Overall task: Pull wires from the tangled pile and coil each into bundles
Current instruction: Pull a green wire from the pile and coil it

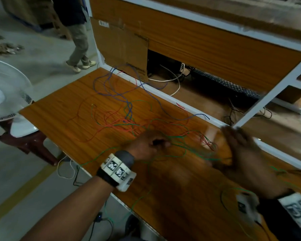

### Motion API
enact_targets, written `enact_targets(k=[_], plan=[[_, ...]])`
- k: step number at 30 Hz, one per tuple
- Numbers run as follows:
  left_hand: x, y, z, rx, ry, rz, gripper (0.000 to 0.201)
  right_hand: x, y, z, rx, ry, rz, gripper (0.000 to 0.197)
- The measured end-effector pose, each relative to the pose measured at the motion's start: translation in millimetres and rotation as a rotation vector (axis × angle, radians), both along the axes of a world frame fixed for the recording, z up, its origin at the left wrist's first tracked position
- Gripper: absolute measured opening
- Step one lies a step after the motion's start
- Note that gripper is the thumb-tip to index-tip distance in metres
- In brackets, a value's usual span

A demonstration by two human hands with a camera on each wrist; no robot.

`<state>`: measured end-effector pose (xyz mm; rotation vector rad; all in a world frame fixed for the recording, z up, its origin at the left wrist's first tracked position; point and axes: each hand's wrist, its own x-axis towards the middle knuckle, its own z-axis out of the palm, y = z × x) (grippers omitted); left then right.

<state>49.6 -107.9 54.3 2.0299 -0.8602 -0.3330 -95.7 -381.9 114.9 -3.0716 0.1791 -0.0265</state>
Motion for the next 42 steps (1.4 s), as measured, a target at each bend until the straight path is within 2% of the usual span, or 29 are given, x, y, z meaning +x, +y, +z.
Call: enact_targets(k=[1,3,4,7,10,12,14,16,18,19,20,21,22,23,26,27,30,32,34,37,40,41,42], plan=[[-6,-14,4,0.007,-0.027,-0.055,0.017,5,20,1,0.054,-0.004,0.072,0.090],[-15,-35,9,-0.004,-0.041,-0.115,0.015,13,52,1,0.159,-0.042,0.194,0.038],[-19,-41,12,-0.032,-0.009,-0.119,0.014,15,57,-2,0.224,-0.063,0.249,0.023],[-17,-34,11,-0.077,0.072,-0.125,0.017,14,37,-6,0.376,-0.182,0.156,0.035],[-8,2,-1,-0.022,-0.006,-0.109,0.018,-3,-12,5,0.336,-0.400,-0.040,0.029],[-1,26,-8,0.004,0.006,-0.067,0.015,-14,-36,11,0.303,-0.469,-0.120,0.023],[3,37,-10,0.033,0.075,-0.020,0.009,-21,-48,5,0.275,-0.407,-0.136,0.020],[7,34,-8,0.014,0.064,0.015,0.009,-26,-52,0,0.271,-0.336,-0.153,0.023],[10,27,-4,0.000,0.053,0.031,0.008,-26,-54,-1,0.245,-0.208,-0.251,0.017],[9,20,0,0.015,0.049,0.029,0.005,-25,-52,-1,0.140,-0.117,-0.285,0.036],[7,11,4,0.033,0.029,0.013,0.004,-23,-49,-2,0.025,-0.043,-0.262,0.063],[4,-1,6,0.046,0.005,-0.025,0.005,-20,-39,-4,-0.030,-0.026,-0.196,0.082],[-1,-14,10,0.053,-0.018,-0.078,0.006,-16,-23,-4,-0.031,-0.037,-0.109,0.087],[-7,-27,14,0.056,-0.020,-0.136,0.008,-11,-2,-3,0.019,-0.040,-0.015,0.080],[-16,-53,25,0.036,-0.013,-0.197,0.011,-1,39,-11,0.248,-0.030,0.140,0.022],[-15,-55,27,-0.002,0.015,-0.180,0.010,-2,42,-13,0.328,-0.048,0.144,0.018],[-6,-42,23,-0.054,0.095,-0.145,0.004,-19,15,2,0.494,-0.204,0.013,0.019],[6,-25,9,0.008,0.105,-0.089,0.004,-39,-18,22,0.510,-0.354,-0.108,0.022],[16,-8,-1,0.060,0.101,-0.020,0.007,-55,-46,42,0.447,-0.453,-0.194,0.016],[18,-5,1,0.134,0.041,-0.052,0.009,-65,-69,50,0.290,-0.442,-0.228,0.018],[13,-22,12,0.155,0.090,-0.054,0.007,-69,-84,43,0.266,-0.396,-0.331,0.009],[9,-28,15,0.148,0.095,-0.074,0.004,-69,-88,40,0.216,-0.334,-0.395,0.021],[4,-33,17,0.143,0.096,-0.104,0.005,-69,-88,36,0.117,-0.241,-0.430,0.048]])
